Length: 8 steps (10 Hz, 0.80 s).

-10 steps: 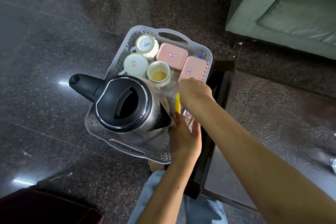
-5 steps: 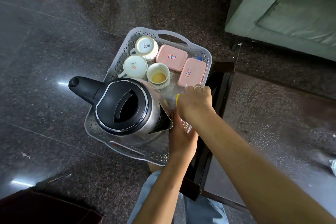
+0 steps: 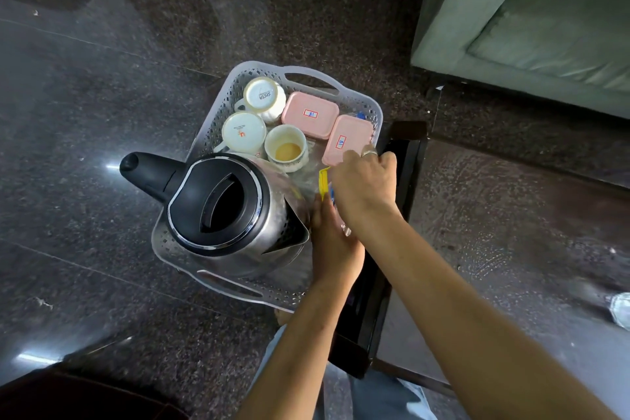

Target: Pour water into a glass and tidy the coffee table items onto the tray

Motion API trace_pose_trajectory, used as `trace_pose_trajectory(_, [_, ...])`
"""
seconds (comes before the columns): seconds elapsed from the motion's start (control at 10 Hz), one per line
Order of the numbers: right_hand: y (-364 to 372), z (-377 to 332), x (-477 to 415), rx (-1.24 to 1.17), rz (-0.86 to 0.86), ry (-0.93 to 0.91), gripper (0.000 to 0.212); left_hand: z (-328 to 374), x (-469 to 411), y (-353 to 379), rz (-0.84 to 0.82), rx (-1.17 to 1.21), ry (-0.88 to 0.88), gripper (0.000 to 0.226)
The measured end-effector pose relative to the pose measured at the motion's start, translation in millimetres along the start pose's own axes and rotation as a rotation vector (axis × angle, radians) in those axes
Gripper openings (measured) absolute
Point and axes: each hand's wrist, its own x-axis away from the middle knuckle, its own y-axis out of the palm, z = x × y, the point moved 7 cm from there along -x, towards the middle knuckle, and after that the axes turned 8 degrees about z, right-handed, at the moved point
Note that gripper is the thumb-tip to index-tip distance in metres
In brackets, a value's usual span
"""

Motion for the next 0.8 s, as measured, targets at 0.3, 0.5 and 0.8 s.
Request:
trace_pose_trajectory(0.3, [-2,4,12,-0.142,0.025,0.016,0.028,1,11,3,-0.044,-0.248,0.030,0.048])
trace_pose_trajectory(0.5, [-19,22,43,-0.268,-0.009,-0.010,0.031,49,48,-15,0.029,-0.306,0.134,0.035])
trace_pose_trajectory(0.8, [-93,148,139,-0.334,-0.028,0.083,0.043,138,144,11,0.090,-0.449,0.295,0.067])
